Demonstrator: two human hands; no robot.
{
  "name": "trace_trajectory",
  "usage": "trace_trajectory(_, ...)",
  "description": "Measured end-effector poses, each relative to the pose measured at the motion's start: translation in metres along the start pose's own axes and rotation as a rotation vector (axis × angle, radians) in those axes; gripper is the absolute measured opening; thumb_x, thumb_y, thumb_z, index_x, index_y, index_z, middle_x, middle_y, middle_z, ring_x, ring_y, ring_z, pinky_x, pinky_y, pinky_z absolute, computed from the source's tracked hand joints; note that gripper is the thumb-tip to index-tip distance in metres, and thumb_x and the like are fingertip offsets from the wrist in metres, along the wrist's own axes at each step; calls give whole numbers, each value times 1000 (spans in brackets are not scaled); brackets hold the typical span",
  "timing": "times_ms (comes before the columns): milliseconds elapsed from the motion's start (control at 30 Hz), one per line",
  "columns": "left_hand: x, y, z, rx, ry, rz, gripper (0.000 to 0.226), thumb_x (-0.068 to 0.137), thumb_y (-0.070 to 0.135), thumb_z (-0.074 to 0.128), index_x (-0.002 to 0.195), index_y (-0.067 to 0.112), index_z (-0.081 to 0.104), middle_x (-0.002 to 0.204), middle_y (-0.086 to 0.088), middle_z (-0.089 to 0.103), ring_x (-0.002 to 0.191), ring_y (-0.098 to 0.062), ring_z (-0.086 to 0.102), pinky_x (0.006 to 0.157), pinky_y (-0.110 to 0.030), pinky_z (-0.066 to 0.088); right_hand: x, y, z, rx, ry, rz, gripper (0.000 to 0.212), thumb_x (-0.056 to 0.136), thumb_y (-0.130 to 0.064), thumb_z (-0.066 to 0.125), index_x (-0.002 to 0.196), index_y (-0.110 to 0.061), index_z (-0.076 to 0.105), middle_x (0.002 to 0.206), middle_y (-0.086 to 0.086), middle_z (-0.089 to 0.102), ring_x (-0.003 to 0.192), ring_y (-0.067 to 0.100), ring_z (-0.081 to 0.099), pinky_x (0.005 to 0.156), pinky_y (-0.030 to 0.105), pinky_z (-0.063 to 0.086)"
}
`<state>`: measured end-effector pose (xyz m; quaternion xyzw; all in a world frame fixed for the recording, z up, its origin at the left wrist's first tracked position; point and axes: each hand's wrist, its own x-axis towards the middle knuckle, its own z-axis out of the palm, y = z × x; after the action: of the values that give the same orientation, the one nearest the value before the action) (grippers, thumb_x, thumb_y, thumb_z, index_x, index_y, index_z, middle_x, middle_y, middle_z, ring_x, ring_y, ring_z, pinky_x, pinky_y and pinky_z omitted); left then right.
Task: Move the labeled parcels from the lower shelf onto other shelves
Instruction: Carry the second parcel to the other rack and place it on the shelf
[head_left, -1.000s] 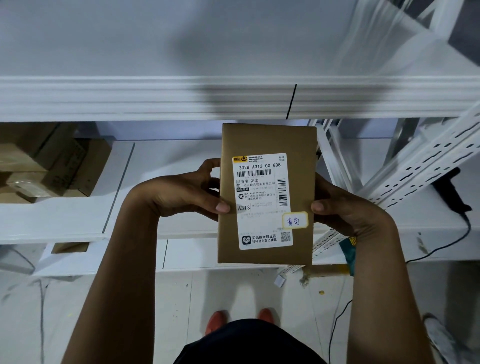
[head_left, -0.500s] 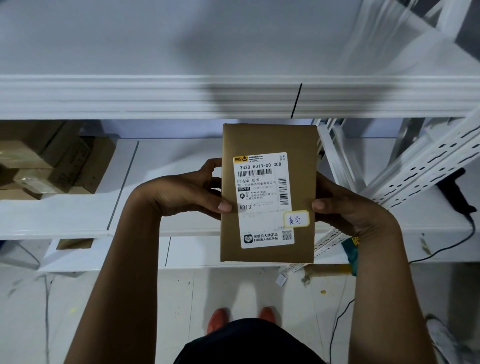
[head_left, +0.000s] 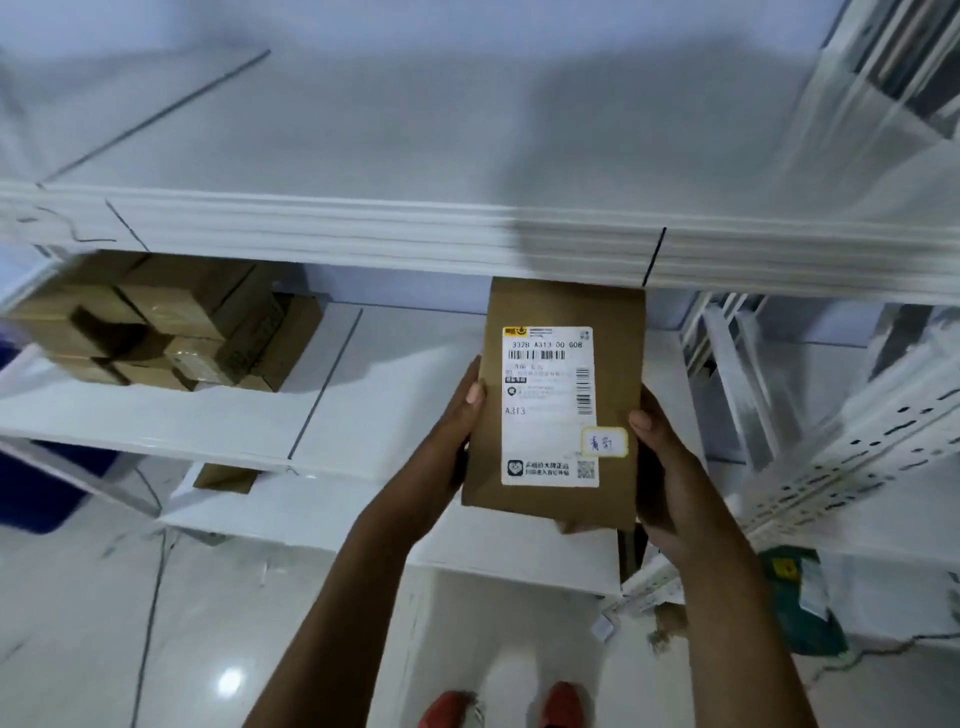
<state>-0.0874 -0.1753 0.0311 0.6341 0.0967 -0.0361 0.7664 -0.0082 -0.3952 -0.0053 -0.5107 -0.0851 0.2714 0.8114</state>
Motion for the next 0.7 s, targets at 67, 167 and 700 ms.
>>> trace_trajectory(67,-11,-14,0,-55,92,34,68,102,64,44,162,32,37,154,-4,62,129,-26,69,102,-48,61,-9,8,27,68,19,-64,66,91,-48,71,151,-31,50,143,8,66,127,32,65,89,51,60)
trace_trajectory(167,-39,-13,-14,-93,154,133,65,104,57,43,163,33,36,154,0,62,131,-22,68,105,-46,59,-23,22,69,147,109,-119,50,104,-40,51,150,-21,51,130,7,74,113,26,74,76,36,64)
trace_trajectory(700,-255,41,-250,-262,144,354,69,94,44,59,158,19,48,119,3,82,100,-17,81,70,-27,65,-117,108,395,24,148,-317,44,102,-46,51,136,-23,66,129,9,74,114,29,73,82,39,62)
